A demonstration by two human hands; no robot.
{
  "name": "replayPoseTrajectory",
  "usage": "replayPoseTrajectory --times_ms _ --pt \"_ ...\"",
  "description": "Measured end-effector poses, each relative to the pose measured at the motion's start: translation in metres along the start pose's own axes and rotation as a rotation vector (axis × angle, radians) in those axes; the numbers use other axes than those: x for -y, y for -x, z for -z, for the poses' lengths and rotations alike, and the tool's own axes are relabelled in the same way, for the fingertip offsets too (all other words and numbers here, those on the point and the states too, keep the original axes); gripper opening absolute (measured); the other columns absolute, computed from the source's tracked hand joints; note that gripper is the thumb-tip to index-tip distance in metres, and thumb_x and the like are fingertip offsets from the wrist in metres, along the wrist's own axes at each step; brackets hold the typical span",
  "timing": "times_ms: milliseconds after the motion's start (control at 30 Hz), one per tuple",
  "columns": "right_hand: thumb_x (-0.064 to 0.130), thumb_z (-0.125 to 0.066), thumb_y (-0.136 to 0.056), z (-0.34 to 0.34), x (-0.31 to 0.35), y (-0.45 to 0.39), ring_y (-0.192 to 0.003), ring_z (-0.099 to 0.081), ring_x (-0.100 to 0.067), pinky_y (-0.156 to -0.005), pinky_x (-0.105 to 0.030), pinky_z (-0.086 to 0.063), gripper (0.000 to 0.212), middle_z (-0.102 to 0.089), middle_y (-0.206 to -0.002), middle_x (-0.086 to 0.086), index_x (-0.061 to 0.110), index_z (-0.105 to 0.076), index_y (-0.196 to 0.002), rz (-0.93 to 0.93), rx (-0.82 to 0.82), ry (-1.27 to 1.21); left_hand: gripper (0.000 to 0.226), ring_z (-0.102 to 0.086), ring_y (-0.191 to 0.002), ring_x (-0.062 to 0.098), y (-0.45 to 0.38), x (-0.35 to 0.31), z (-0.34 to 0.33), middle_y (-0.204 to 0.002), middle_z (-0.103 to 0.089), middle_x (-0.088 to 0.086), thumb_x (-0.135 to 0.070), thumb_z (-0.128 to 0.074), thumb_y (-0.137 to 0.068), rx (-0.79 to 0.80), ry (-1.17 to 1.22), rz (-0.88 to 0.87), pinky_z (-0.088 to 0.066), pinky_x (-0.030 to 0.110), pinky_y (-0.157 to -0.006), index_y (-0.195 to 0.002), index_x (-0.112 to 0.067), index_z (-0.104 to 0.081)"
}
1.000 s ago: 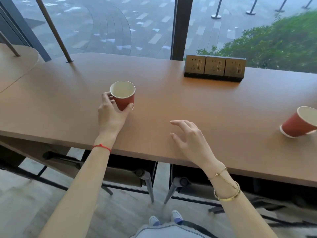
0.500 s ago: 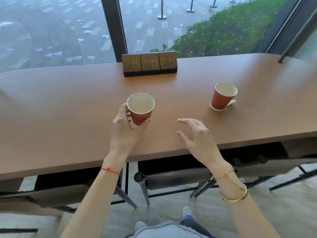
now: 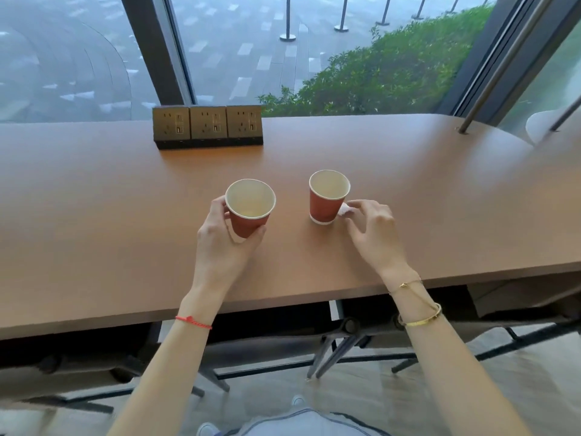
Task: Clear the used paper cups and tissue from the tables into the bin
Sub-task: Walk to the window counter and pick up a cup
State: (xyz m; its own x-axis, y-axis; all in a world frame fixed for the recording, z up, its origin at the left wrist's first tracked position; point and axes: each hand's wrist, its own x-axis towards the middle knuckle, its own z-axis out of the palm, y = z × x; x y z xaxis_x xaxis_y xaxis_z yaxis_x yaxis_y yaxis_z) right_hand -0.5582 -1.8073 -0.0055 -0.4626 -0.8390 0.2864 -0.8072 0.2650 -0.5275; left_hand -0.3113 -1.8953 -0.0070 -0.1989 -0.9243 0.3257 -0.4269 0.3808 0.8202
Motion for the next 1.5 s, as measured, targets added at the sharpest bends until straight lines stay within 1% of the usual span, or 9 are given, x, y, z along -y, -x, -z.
replayPoseTrajectory --times_ms 100,233,400,533,733,1000,1200,1333,1500 --pt "0.015 -0.061 -0.089 -0.007 -0.015 -0.019 -0.114 -0.049 -0.025 -0.096 -0.032 -0.040 0.031 -0.063 -0.121 -0.001 0.018 -0.063 -0.119 0.035 0.089 0.001 0.066 -0.059 -0.098 0.007 0.002 -0.007 -0.014 -0.110 -0.059 -0.013 -0.035 -0.082 -0.069 -0.022 0.000 0.038 -0.047 0.015 -0.080 -0.124 -0.023 -0.047" --pt "0.014 -0.059 -0.088 -0.015 -0.021 -0.035 -0.101 -0.051 -0.029 -0.089 -0.040 -0.043 0.011 -0.065 -0.103 -0.003 0.013 -0.068 -0.095 0.070 0.112 0.041 0.066 -0.059 -0.094 0.001 0.004 -0.012 -0.021 -0.110 -0.059 -0.014 -0.036 -0.082 -0.069 -0.041 -0.010 0.072 -0.042 0.002 -0.074 -0.124 -0.025 -0.048" --pt "0.017 -0.058 -0.091 0.002 -0.022 -0.042 -0.093 -0.053 -0.028 -0.074 -0.022 -0.034 0.011 -0.064 -0.090 -0.005 0.011 -0.067 -0.087 -0.017 -0.152 -0.094 0.069 -0.059 -0.095 0.003 0.007 -0.017 -0.025 -0.110 -0.059 -0.015 -0.035 -0.084 -0.068 -0.031 -0.037 0.084 -0.041 0.001 -0.074 -0.126 -0.025 -0.047" --pt "0.023 -0.062 -0.090 0.027 0.004 -0.053 -0.094 -0.053 -0.021 -0.076 -0.011 -0.032 0.011 -0.066 -0.088 0.003 0.015 -0.069 -0.092 0.110 -0.302 -0.236 0.068 -0.058 -0.093 0.002 0.008 -0.018 -0.024 -0.108 -0.059 -0.015 -0.035 -0.084 -0.068 -0.020 -0.044 0.068 -0.040 -0.002 -0.073 -0.125 -0.024 -0.048" --pt "0.024 -0.069 -0.085 0.017 0.025 -0.057 -0.116 -0.046 -0.018 -0.088 -0.008 -0.030 0.022 -0.067 -0.105 0.004 0.019 -0.070 -0.106 0.230 -0.002 -0.248 0.066 -0.058 -0.091 -0.004 0.009 -0.017 -0.022 -0.107 -0.061 -0.014 -0.034 -0.084 -0.068 0.000 -0.033 0.080 -0.039 -0.002 -0.072 -0.122 -0.026 -0.049" --pt "0.039 -0.080 -0.071 -0.005 0.014 -0.049 -0.140 -0.025 -0.020 -0.110 -0.025 -0.017 0.093 -0.035 -0.149 0.000 0.025 -0.030 -0.148 0.175 0.153 -0.221 0.064 -0.055 -0.092 -0.017 0.009 -0.014 -0.021 -0.108 -0.063 -0.013 -0.033 -0.084 -0.068 0.002 -0.035 0.122 -0.041 0.000 -0.073 -0.121 -0.029 -0.048" --pt "0.032 -0.079 -0.073 -0.013 0.018 -0.048 -0.120 -0.047 -0.017 -0.089 -0.019 -0.033 0.082 -0.045 -0.133 -0.001 0.022 -0.036 -0.142 0.152 0.112 -0.261 0.063 -0.055 -0.091 -0.017 0.010 -0.017 -0.023 -0.103 -0.062 -0.014 -0.031 -0.084 -0.068 -0.009 -0.030 0.124 -0.042 0.001 -0.073 -0.120 -0.028 -0.049" --pt "0.039 -0.082 -0.067 0.000 0.019 -0.035 -0.108 -0.042 -0.001 -0.087 -0.016 -0.033 0.085 -0.046 -0.134 0.007 0.025 -0.036 -0.136 0.130 0.075 -0.326 0.063 -0.053 -0.091 -0.022 0.012 -0.022 -0.021 -0.105 -0.061 -0.015 -0.032 -0.084 -0.068 -0.008 -0.025 0.106 -0.039 -0.002 -0.071 -0.121 -0.027 -0.049" --pt "0.043 -0.083 -0.064 0.015 0.010 0.003 -0.107 -0.047 -0.003 -0.085 -0.020 -0.038 0.081 -0.047 -0.129 0.014 0.029 -0.039 -0.131 0.067 0.092 -0.331 0.066 -0.054 -0.091 -0.021 0.022 -0.028 -0.022 -0.103 -0.058 -0.021 -0.033 -0.084 -0.068 0.039 -0.010 0.088 -0.039 -0.003 -0.072 -0.122 -0.029 -0.048"
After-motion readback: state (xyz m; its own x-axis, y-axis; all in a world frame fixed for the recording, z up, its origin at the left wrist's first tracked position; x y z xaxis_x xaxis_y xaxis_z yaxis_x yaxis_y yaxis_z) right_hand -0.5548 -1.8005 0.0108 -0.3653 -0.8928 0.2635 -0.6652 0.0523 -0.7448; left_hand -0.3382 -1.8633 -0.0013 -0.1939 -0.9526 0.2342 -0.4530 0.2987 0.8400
